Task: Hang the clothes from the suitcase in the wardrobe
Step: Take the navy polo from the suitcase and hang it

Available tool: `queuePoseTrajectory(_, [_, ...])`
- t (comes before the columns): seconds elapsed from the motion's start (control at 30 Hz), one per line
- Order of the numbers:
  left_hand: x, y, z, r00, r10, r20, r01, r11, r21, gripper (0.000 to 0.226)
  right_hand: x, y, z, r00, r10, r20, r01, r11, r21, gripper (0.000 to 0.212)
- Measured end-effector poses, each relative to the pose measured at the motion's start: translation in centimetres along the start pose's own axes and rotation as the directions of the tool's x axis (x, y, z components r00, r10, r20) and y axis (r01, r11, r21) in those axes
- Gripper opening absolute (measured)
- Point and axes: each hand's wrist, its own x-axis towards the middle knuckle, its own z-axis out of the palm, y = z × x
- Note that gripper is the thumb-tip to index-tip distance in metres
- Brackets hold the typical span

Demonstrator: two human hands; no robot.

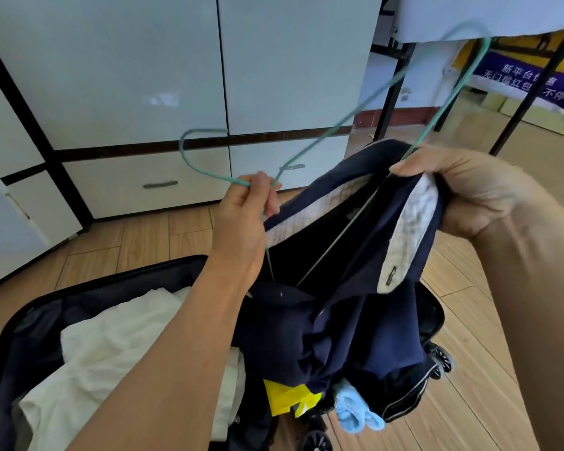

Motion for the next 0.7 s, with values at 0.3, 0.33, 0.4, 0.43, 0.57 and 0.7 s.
queuePoseTrajectory(0.3, [1.1, 3.7, -3.1, 0.976, 0.010, 0.218, -0.200, 0.447, 0.872, 0.033, 1.1, 0.2, -3.2, 0.640, -0.669, -0.378, 0.065, 0.537, -0.841, 0.039])
queuePoseTrajectory(0.33, [1.2, 4.2, -3.0, 0.963, -0.023, 0.267, -0.247, 0.311, 0.918, 0.031, 1.2, 0.7, -3.4, 0.624, -0.709, -0.328, -0.036, 0.393, -0.919, 0.038])
queuePoseTrajectory(0.4, [0.8, 4.4, -2.1, 0.952, -0.045, 0.302, -0.294, 0.132, 0.947, 0.023, 1.5, 1.6, -3.2, 0.636, -0.724, -0.267, -0.134, 0.238, -0.962, 0.034])
queuePoseTrajectory(0.43, [0.4, 4.2, -1.3, 0.948, -0.042, 0.316, -0.311, 0.090, 0.946, 0.020, 1.7, 1.9, -2.8, 0.667, -0.697, -0.263, -0.111, 0.257, -0.960, 0.031])
queuePoseTrajectory(0.57, [-1.3, 2.8, 1.9, 0.877, -0.116, 0.466, -0.425, 0.261, 0.866, 0.031, 2.4, 2.7, -0.5, 0.948, -0.253, -0.195, 0.157, 0.901, -0.405, 0.034])
queuePoseTrajectory(0.7, [-0.9, 2.1, 1.5, 0.864, -0.127, 0.486, -0.418, 0.355, 0.836, 0.030, 2.5, 4.3, -1.3, 0.971, -0.155, 0.182, 0.228, 0.832, -0.506, 0.066])
